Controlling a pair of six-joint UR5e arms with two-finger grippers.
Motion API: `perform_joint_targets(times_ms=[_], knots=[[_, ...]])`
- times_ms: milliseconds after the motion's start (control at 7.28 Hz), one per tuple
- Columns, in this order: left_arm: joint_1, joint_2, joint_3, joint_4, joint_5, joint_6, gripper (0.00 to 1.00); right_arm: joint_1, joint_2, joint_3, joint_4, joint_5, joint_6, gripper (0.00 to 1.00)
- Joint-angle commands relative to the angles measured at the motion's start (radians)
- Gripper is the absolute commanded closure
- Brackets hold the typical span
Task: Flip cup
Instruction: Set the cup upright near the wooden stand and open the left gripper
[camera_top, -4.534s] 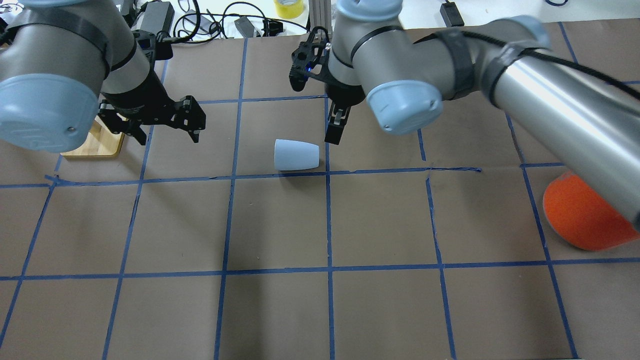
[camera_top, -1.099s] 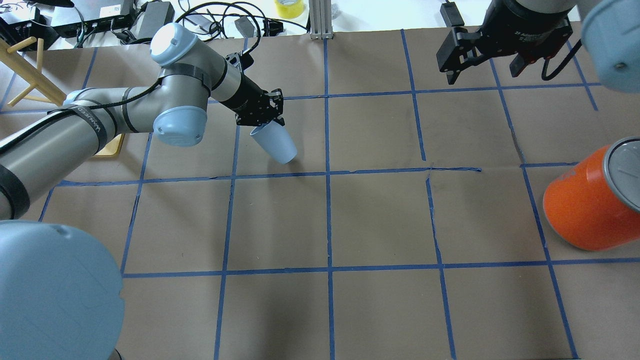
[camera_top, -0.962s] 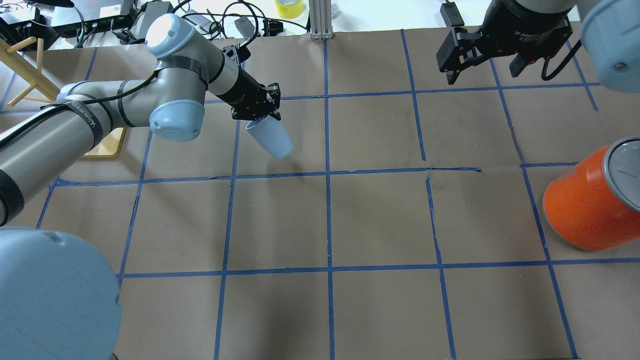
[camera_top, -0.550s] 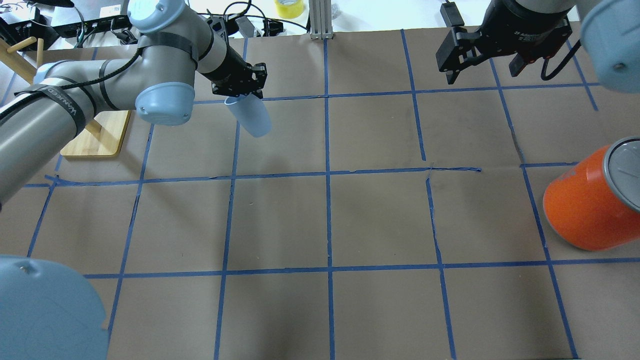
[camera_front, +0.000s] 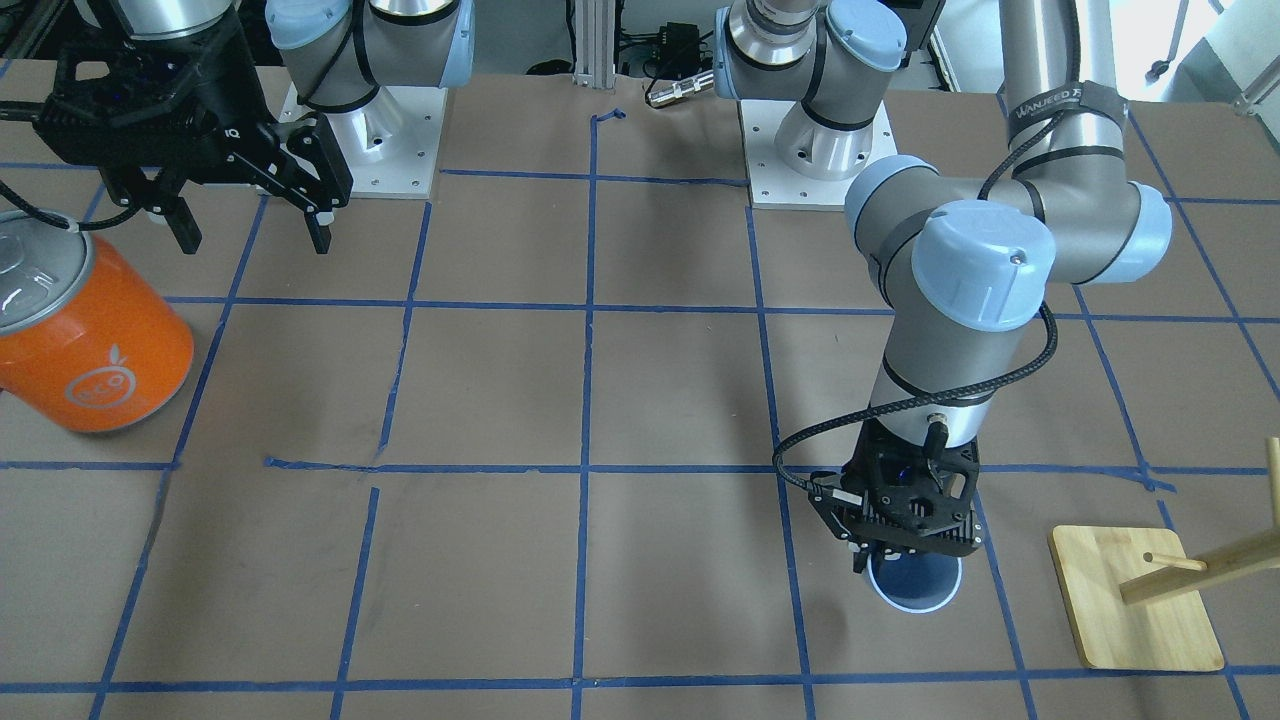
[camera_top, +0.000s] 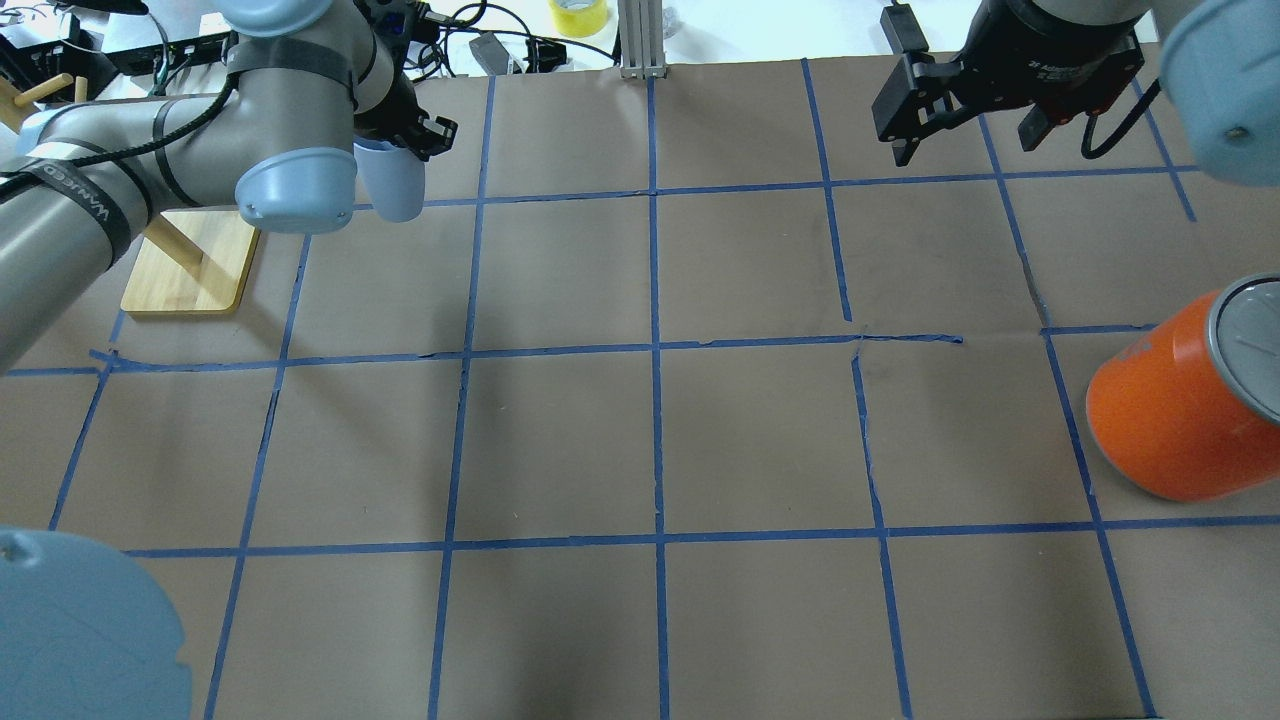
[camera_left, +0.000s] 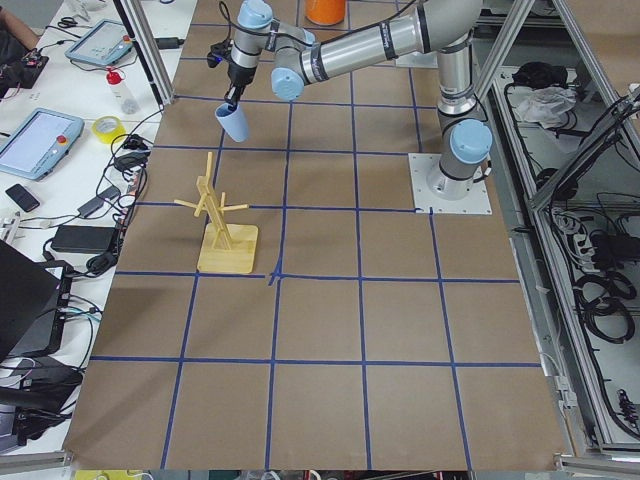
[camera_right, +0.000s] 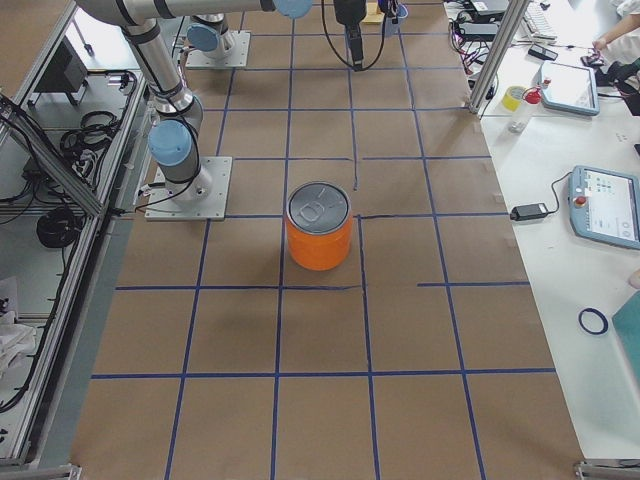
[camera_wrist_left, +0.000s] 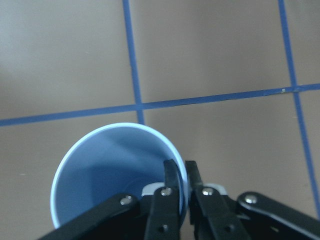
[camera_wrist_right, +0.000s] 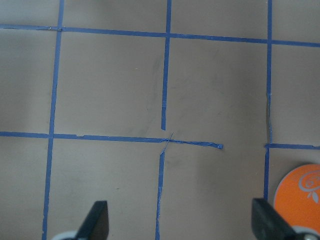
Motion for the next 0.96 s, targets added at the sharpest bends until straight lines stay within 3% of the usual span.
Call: perform_joint_targets(times_ms=[0, 275, 824], knots=[[0.065, -0.021, -0.128, 0.212, -0.065, 0.072, 1.0, 0.001, 0.0, 0.0, -0.002, 0.0, 0.0, 0.0], [0.101, -0.021, -0.168, 0.256, -0.124, 0.096, 1.0, 0.001, 0.0, 0.0, -0.002, 0.001, 0.0, 0.0], [0.125, -0.021, -0.245, 0.276, -0.135, 0.112, 1.0, 0.001, 0.0, 0.0, 0.0, 0.001, 0.0, 0.0]])
